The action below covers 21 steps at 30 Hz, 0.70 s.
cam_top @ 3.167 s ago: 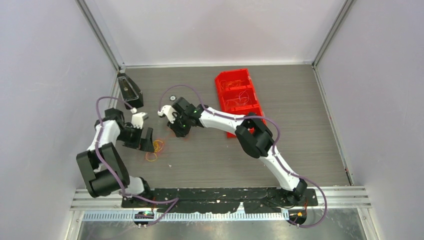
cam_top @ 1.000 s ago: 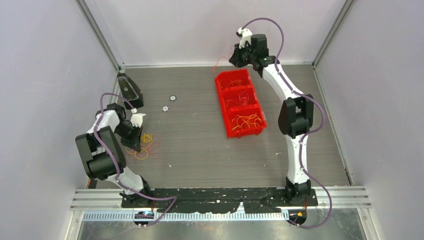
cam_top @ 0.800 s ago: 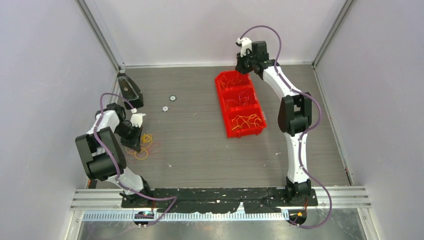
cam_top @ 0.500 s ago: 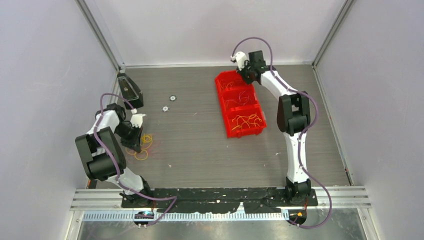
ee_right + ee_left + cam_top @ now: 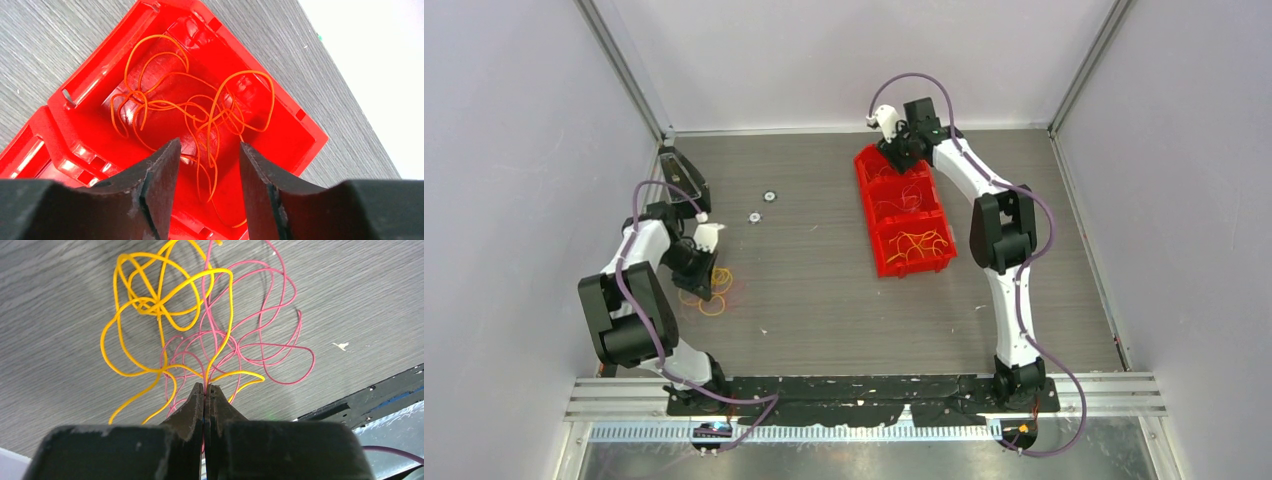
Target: Untangle the cables
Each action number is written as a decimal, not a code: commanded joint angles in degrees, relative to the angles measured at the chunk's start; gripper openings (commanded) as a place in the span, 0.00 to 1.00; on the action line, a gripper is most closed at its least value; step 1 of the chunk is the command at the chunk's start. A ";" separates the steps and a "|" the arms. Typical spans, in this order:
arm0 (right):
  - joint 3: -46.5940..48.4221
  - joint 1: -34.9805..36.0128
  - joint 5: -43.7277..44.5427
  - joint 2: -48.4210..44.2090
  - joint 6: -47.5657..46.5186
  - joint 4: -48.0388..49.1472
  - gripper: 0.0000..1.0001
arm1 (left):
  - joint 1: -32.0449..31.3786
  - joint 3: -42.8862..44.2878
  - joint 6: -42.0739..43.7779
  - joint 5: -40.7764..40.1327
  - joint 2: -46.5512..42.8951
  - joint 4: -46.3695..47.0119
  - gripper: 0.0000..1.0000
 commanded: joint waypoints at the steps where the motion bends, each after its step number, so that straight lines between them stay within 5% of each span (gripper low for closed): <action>1: 1.85 -0.22 -1.38 -5.46 2.99 -1.01 0.55 | -1.15 1.46 -0.84 3.11 -1.16 0.36 0.00; 8: 1.16 -1.26 -4.46 -12.18 8.44 -3.08 0.82 | -4.95 3.64 -3.49 6.35 -0.12 1.40 0.00; 15: -5.94 -2.43 -19.12 -21.23 20.88 -5.71 0.98 | -12.81 9.80 -15.94 17.67 2.48 4.03 0.00; 21: -16.61 0.50 -29.94 -27.28 28.50 -2.71 0.92 | -16.97 7.79 -23.01 26.64 -2.65 9.62 0.00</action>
